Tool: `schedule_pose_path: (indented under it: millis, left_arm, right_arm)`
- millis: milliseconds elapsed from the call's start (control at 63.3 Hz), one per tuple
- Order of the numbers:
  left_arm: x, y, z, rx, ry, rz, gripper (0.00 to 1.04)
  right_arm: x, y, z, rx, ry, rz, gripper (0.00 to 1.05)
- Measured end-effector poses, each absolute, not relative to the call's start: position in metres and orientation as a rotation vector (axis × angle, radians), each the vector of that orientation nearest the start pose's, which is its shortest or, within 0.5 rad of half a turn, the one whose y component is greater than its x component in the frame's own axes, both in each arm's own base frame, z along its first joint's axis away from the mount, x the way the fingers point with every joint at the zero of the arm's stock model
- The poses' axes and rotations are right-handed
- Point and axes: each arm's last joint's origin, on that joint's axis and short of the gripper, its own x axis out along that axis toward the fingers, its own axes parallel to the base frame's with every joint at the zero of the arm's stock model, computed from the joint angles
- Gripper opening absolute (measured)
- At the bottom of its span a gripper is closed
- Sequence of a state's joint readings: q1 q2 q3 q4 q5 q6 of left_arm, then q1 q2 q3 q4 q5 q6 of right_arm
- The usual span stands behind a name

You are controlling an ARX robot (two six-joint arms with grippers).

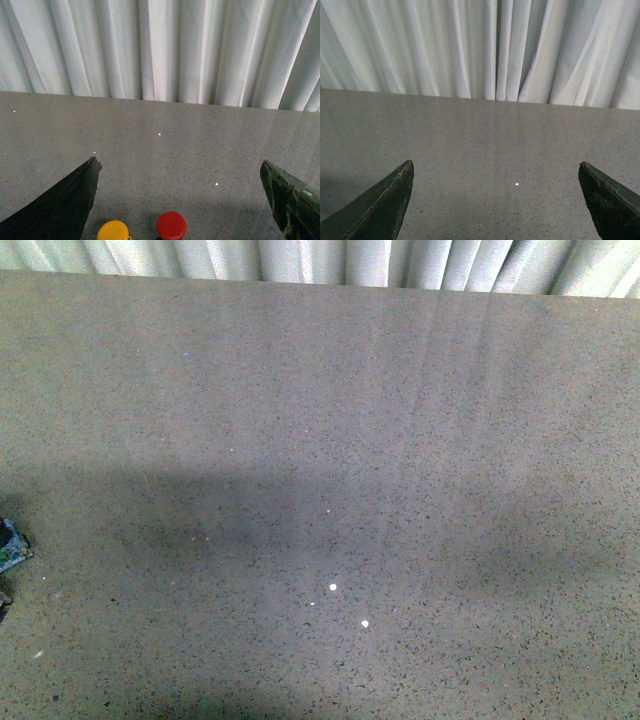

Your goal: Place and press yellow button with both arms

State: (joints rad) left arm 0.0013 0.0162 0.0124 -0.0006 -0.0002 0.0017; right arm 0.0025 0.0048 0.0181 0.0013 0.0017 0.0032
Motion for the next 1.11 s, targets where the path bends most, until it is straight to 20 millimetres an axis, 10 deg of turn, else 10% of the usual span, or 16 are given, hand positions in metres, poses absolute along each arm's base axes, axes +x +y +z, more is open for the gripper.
schedule_pose_path:
  millis: [569,679,1106]
  left_arm:
    - [0.098,0.0,0.166,0.002,0.004,0.002,0.96]
    - [0.099,-0.001,0.171,-0.101,0.382,-0.125,0.96]
    - [0.169,0.025,0.174,-0.019,0.557,0.007,0.96]
  right_arm:
    - [0.097,0.0,0.169,0.003,-0.015,0.001,0.96]
    - [0.097,0.0,0.169,0.003,-0.015,0.004,0.96]
    - [0.097,0.0,0.169,0.003,-0.015,0.002,0.96]
